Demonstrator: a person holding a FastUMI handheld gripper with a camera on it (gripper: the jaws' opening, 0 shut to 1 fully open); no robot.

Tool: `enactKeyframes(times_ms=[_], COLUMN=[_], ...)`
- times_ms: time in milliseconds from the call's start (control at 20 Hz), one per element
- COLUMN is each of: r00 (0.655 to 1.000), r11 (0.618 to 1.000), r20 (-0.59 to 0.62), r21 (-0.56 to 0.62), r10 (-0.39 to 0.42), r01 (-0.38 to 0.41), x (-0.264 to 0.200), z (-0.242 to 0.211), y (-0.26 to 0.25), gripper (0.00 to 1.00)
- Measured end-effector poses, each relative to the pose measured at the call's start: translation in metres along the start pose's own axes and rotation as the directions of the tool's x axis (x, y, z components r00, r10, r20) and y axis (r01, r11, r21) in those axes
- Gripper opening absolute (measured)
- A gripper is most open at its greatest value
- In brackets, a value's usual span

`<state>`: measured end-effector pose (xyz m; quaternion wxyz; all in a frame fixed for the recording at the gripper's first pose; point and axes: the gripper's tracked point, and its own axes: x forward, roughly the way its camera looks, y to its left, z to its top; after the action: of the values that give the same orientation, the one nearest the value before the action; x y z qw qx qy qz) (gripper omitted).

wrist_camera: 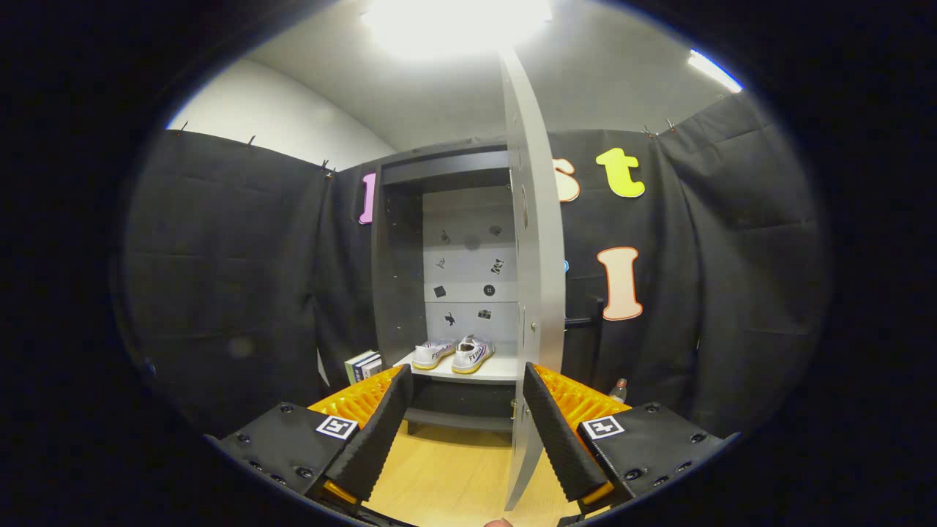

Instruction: Open the shoe cabinet door, grab the shoes and put them into the shoe cabinet, then close the shoe cabinet door.

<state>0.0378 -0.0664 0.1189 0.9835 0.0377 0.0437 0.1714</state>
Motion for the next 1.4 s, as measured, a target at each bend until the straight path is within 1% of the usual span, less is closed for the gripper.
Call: enactKeyframes(times_ms=[150,250,550,650,800,850,950,1050,1300,1400], r00=[0.999,0.998,0.992,0.993,0.996,0.995,0.996,0.997,0.997,0.998], r11=[0.999,0.998,0.992,0.992,0.997,0.997,0.998,0.998,0.998,0.999], r20=[0.022,0.028,0.02,-0.013,-0.063,-0.071,-0.07,-0.072,-0.072,-0.07], r21=[-0.022,-0.012,0.018,0.026,0.042,0.034,0.033,0.037,0.047,0.051], r10=[-0.048,-0.061,-0.128,-0.12,-0.063,-0.068,-0.052,-0.038,-0.028,-0.004], r01=[0.049,0.061,0.127,0.12,0.066,0.07,0.055,0.041,0.031,0.007], x=[-0.009,-0.013,-0.006,0.005,0.015,0.017,0.02,0.023,0.028,0.029], z=[0.011,0.015,0.011,0.0,-0.016,-0.019,-0.019,-0.02,-0.021,-0.021], y=[-0.041,-0.056,-0.113,-0.119,-0.11,-0.112,-0.11,-0.108,-0.104,-0.101], gripper=[0.97,0.97,0.97,0.97,0.97,0.97,0.96,0.97,0.97,0.97])
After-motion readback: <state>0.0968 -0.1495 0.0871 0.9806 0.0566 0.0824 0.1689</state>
